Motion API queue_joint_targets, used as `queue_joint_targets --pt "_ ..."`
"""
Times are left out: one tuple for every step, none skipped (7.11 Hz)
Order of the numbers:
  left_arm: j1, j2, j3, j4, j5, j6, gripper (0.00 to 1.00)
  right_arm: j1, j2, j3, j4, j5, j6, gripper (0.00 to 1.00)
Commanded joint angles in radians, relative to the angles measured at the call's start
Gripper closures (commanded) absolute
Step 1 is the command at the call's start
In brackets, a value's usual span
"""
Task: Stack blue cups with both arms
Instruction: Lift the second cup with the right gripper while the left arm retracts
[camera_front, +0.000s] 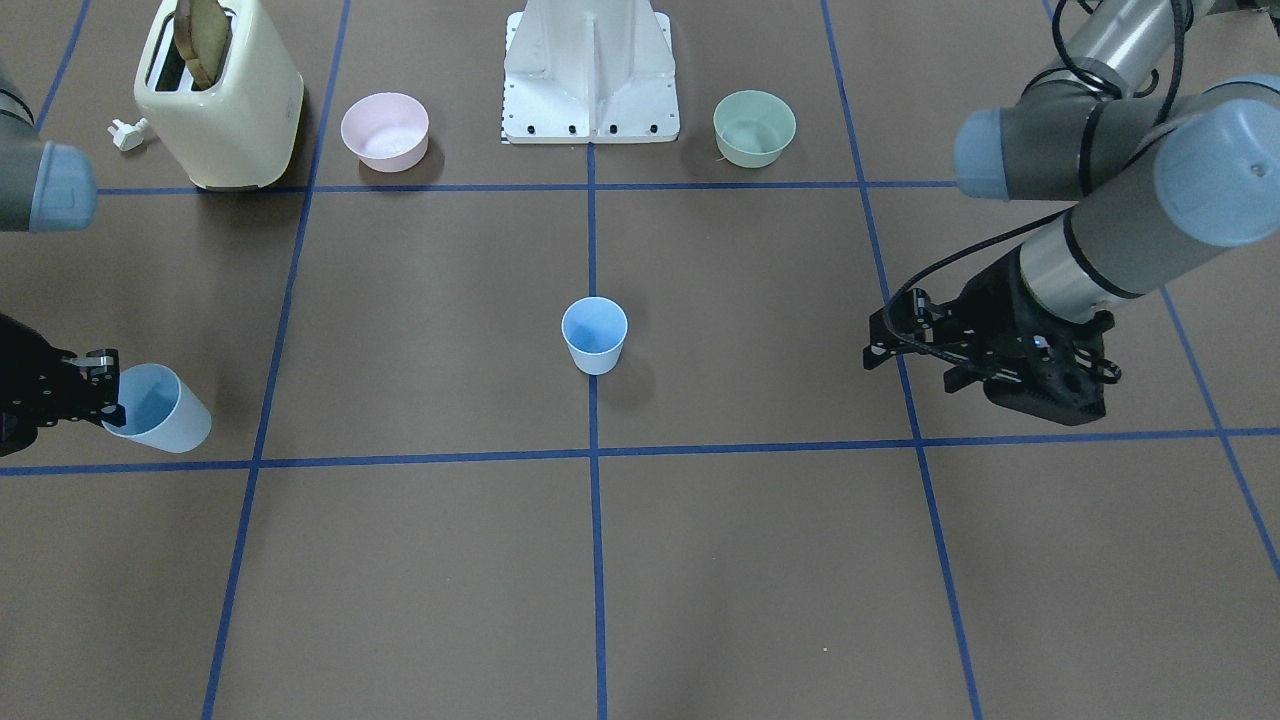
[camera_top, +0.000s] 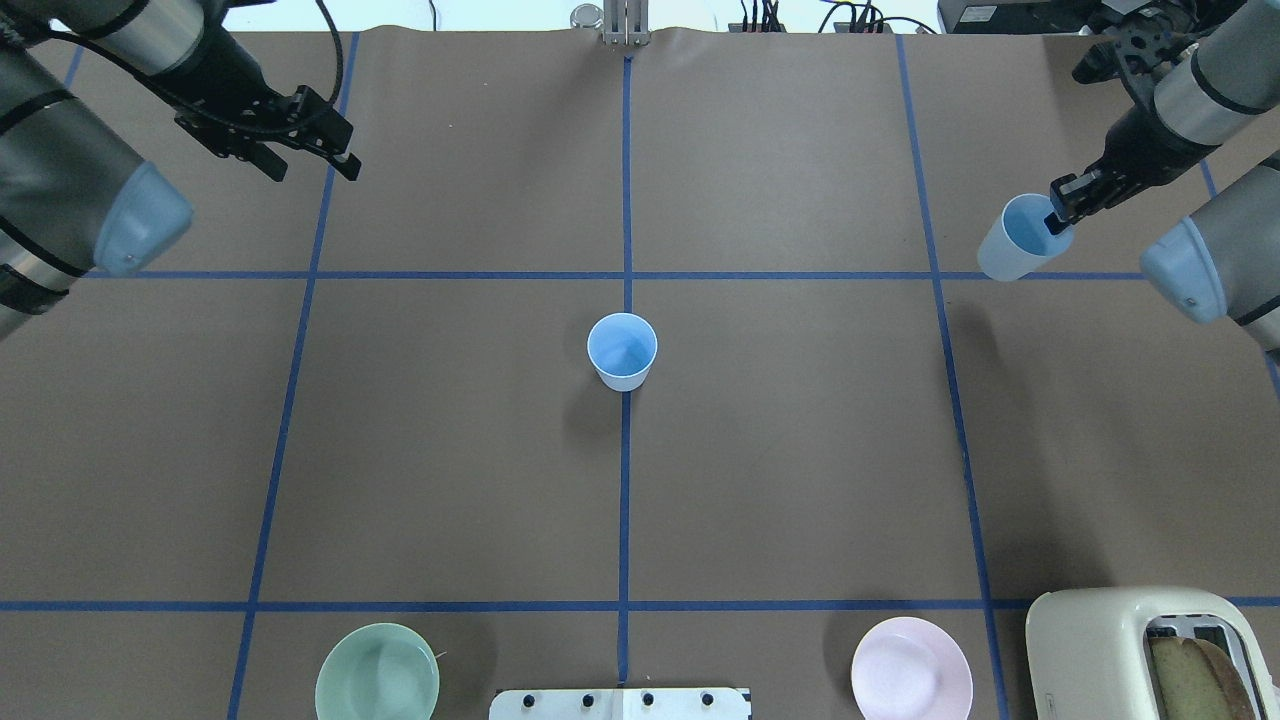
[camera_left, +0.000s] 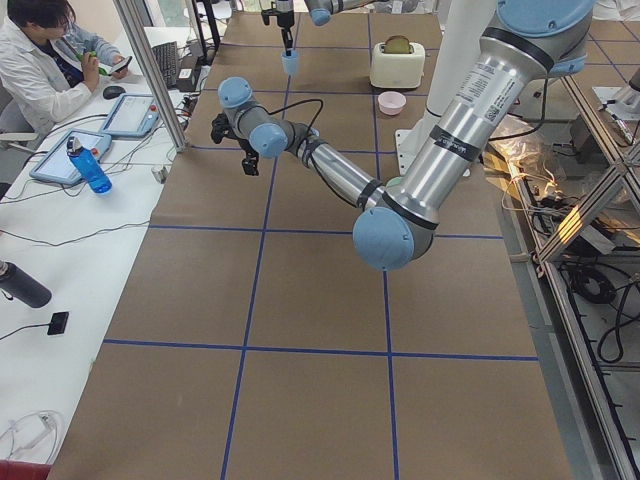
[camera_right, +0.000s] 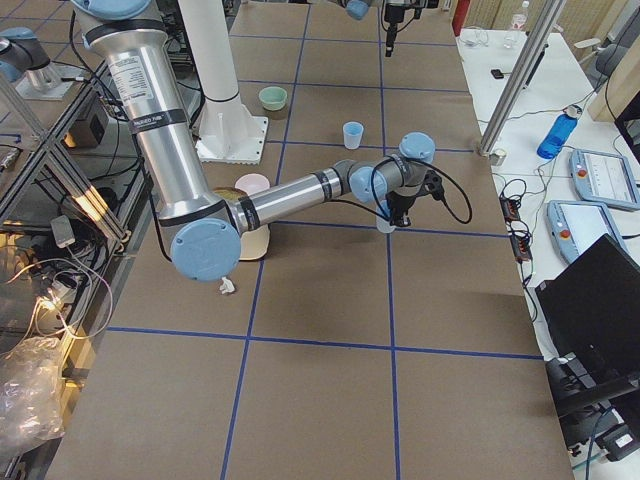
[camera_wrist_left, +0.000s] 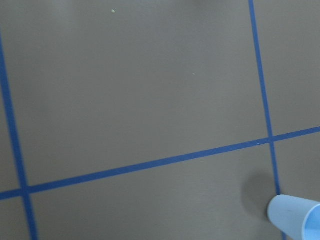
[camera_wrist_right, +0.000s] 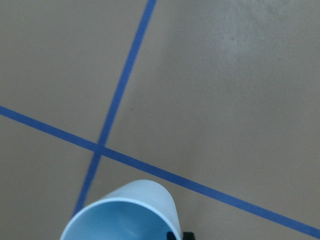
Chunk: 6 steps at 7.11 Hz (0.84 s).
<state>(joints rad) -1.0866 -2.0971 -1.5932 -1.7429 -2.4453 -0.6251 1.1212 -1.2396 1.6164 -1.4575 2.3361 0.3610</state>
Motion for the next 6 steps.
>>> queue_joint_targets --pt "-0.096 0.052 0.001 0.127 0.000 0.274 0.03 -0.073 0.060 0.063 -0.018 0.000 0.176 0.90" --pt "-0.128 0.060 0.007 0.202 0.011 0.417 0.02 -0.114 0.110 0.068 -0.018 -0.001 0.287 0.90" --pt "-0.156 0.089 0.015 0.223 0.012 0.503 0.02 -0.157 0.144 0.086 -0.018 -0.006 0.382 0.90" --pt "-0.168 0.126 0.013 0.215 0.012 0.527 0.02 -0.191 0.176 0.114 -0.020 -0.011 0.483 0.90" --pt "-0.168 0.168 0.010 0.209 0.011 0.565 0.02 -0.230 0.205 0.140 -0.020 -0.018 0.584 0.90" --pt "-0.185 0.195 0.013 0.210 0.009 0.608 0.02 -0.268 0.248 0.142 -0.038 -0.035 0.652 0.90"
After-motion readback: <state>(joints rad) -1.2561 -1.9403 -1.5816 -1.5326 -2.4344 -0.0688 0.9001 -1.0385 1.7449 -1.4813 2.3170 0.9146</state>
